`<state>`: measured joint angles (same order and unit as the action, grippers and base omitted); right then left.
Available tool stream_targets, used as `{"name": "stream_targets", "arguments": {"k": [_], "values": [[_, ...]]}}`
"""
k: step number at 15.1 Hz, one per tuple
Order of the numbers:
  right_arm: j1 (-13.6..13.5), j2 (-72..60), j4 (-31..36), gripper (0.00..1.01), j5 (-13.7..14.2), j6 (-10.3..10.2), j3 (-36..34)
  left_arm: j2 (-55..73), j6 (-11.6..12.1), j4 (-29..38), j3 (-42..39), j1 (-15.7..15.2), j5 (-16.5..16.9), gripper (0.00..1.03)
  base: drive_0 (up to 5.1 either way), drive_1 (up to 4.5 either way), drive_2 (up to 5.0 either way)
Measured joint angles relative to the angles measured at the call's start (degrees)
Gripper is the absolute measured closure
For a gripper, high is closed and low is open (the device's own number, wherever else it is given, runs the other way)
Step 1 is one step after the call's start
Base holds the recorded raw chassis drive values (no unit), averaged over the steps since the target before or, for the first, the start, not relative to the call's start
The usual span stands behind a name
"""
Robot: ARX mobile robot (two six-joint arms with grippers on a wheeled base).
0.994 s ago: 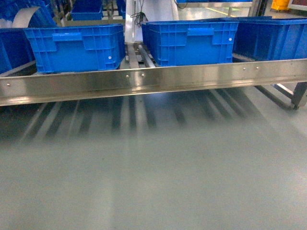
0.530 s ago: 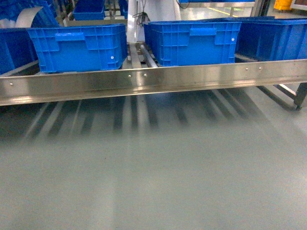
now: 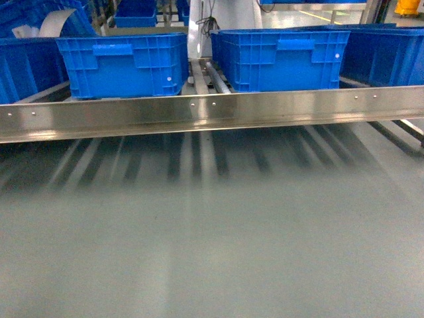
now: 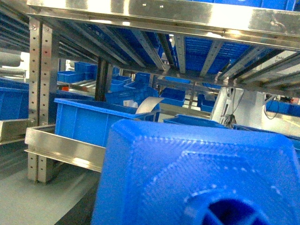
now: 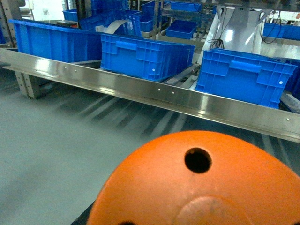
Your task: Sort blue parts and orange caps into right shelf containers
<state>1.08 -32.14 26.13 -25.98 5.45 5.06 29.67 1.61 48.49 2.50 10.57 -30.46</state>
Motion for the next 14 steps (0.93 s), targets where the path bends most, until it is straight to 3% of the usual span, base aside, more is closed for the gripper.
{"name": "stream_targets", "arguments": {"k": [14], "values": [[0.0,0.0,0.02,0.59,-0.02,0.0,0.0,-0.09,-0.02,-0.04,0.0,-0.15,-0.22,0.57,0.4,0.45,0.4]]}}
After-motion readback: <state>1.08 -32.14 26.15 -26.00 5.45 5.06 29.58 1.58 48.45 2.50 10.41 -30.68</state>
